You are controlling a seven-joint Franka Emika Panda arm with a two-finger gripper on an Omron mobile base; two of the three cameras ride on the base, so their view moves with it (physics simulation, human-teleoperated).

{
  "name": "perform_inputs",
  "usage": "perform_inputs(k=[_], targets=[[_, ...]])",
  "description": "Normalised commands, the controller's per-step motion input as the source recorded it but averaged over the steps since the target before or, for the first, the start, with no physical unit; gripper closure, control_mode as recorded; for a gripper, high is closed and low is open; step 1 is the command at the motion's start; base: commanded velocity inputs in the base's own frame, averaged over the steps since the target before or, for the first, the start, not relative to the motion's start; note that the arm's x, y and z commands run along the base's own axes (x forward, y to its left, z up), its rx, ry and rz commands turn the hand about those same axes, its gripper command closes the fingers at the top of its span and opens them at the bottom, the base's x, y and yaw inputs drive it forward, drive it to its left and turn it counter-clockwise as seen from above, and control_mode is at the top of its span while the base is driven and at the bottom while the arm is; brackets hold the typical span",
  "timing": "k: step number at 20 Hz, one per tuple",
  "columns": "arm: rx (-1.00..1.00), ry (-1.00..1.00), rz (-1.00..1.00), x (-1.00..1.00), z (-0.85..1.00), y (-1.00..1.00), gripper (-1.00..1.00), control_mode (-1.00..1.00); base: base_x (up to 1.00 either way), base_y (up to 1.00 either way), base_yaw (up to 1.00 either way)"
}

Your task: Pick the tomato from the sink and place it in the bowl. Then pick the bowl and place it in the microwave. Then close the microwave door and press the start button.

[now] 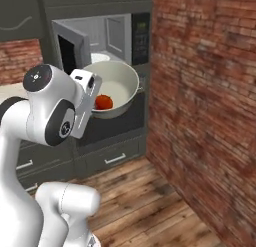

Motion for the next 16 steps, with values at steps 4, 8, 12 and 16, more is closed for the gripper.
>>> perform_inputs(k=[4, 8, 12, 16], targets=[[0.0, 0.0, 0.0, 0.0, 0.0, 0.0, 1.0, 1.0, 0.27, -0.74, 0.46], [0.0, 0.0, 0.0, 0.0, 0.0, 0.0, 1.0, 1.0, 0.04, -0.74, 0.41], [0.0, 0.0, 0.0, 0.0, 0.0, 0.0, 1.0, 1.0, 0.0, -0.55, 0.36], [0.0, 0.0, 0.0, 0.0, 0.0, 0.0, 1.0, 1.0, 0.0, -0.49, 0.39]])
